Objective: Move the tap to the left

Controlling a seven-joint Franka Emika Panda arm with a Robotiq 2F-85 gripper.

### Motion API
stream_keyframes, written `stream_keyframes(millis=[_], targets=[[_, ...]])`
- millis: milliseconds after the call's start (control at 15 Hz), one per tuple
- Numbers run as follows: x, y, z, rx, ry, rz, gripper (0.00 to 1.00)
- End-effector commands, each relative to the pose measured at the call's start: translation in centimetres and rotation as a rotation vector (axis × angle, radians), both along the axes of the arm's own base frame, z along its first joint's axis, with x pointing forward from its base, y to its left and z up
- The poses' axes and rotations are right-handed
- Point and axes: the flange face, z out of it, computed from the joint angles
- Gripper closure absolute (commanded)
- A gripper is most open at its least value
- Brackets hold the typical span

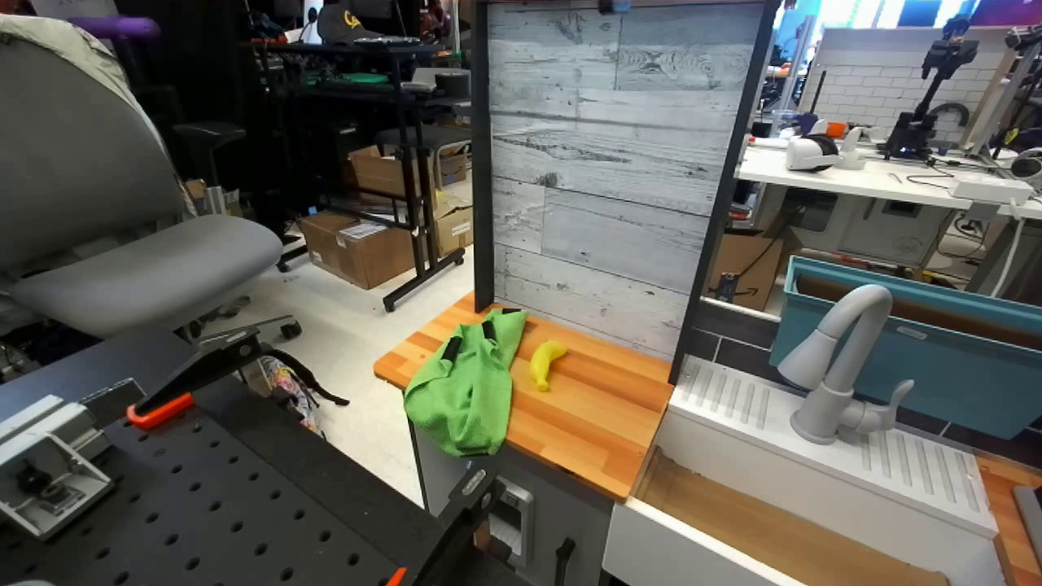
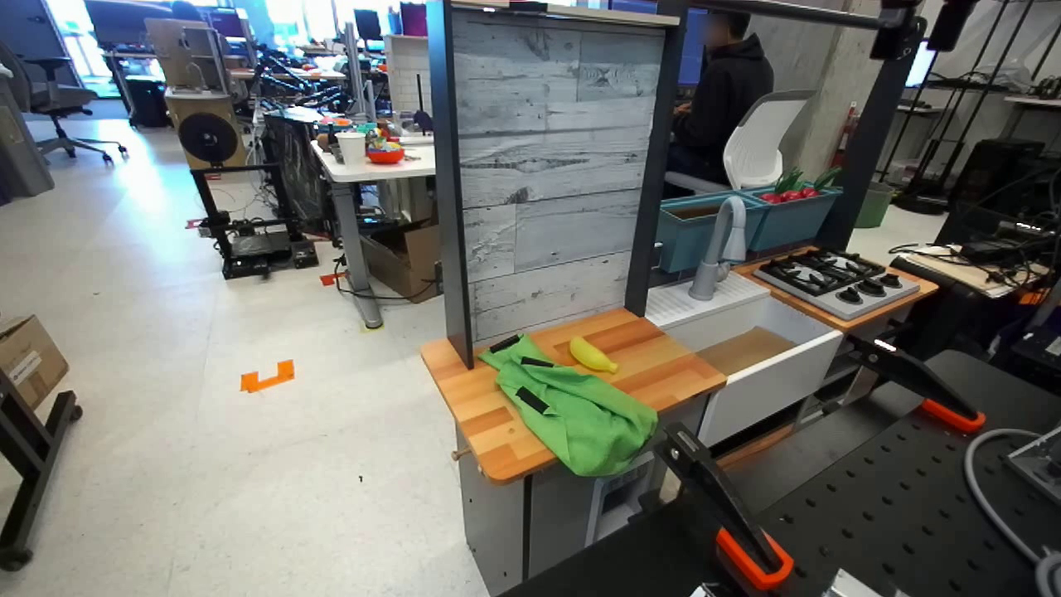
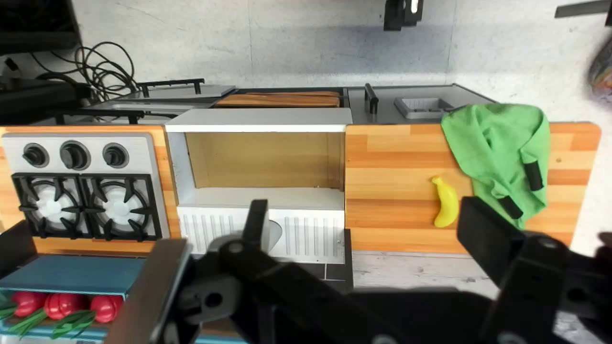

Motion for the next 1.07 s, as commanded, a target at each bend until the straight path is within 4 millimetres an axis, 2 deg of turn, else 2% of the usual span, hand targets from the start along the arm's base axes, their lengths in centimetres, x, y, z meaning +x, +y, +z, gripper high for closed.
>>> stream_keyframes(millis=[0, 267, 600, 1000], targets=[[6.1, -3.7, -2.0, 0.059, 0.004, -0.069, 0.0], [10.6, -7.4, -4.8, 0.124, -0.052, -0.201, 0.0], [14.5, -11.7, -8.4, 0.17, -0.117, -0.321, 0.0], [17.9, -14.2, -13.0, 0.175, -0.148, -0.375, 0.0]])
